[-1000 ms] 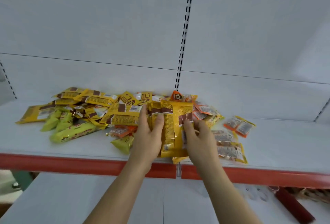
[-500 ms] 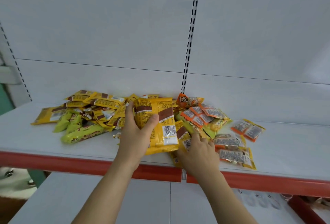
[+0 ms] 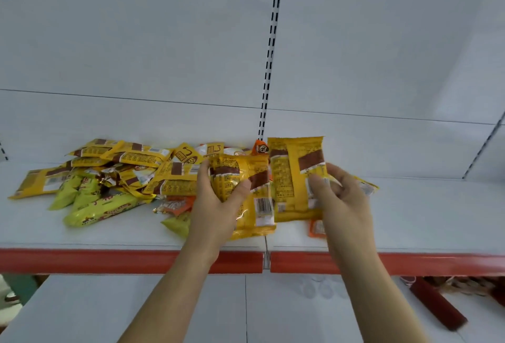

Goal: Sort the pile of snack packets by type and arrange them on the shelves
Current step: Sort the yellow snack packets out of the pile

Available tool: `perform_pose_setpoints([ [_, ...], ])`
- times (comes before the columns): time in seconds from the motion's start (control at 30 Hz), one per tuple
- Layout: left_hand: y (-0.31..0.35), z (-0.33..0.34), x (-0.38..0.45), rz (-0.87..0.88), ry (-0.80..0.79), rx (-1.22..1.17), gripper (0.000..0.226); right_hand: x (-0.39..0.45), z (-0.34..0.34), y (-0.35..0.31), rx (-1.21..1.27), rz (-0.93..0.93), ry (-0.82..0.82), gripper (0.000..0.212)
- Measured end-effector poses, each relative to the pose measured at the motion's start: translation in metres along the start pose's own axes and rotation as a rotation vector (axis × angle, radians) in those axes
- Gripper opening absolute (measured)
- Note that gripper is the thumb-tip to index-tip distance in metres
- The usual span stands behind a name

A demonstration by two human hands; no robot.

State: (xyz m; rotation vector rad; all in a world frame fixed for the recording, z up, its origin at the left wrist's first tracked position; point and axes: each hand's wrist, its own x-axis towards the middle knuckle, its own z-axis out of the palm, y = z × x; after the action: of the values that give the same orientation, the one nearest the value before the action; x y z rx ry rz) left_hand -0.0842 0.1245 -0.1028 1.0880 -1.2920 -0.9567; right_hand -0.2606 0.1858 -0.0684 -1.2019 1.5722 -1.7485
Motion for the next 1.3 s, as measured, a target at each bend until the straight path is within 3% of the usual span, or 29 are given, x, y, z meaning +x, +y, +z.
perform_pose_setpoints([
  [0.07,0.002,0.018,-0.004,-0.001,-0.04,-0.023,0.101,-0.006,0.002,0.008,-0.061,-0.033,-0.015,0.02],
  [0.13,0.002,0.041,-0.008,-0.004,-0.076,-0.061,0.097,-0.009,0.003,0.023,-0.139,-0.025,-0.009,0.038],
  [0.3,0.016,0.096,-0.031,0.042,-0.206,-0.082,0.103,-0.012,-0.035,0.04,-0.07,-0.009,0.002,0.031],
  [0.5,0.031,0.187,-0.056,0.066,-0.323,-0.122,0.092,0.008,-0.14,0.048,-0.035,0.02,-0.089,0.052],
  [0.63,0.043,0.273,-0.083,0.026,-0.405,-0.158,0.09,0.018,-0.238,0.045,0.016,-0.005,-0.11,0.053],
  [0.77,0.055,0.376,-0.12,0.012,-0.541,-0.121,0.078,0.03,-0.337,0.054,-0.027,-0.001,0.003,0.055],
  [1.0,0.068,0.507,-0.148,0.075,-0.705,0.097,0.06,0.066,-0.454,0.077,-0.113,0.038,0.218,0.056],
  [1.13,0.068,0.575,-0.147,0.109,-0.765,0.226,0.077,0.102,-0.501,0.092,-0.198,0.046,0.285,0.051],
  [1.3,0.058,0.658,-0.121,0.143,-0.827,0.206,0.052,0.167,-0.557,0.113,-0.276,0.099,0.328,0.058],
])
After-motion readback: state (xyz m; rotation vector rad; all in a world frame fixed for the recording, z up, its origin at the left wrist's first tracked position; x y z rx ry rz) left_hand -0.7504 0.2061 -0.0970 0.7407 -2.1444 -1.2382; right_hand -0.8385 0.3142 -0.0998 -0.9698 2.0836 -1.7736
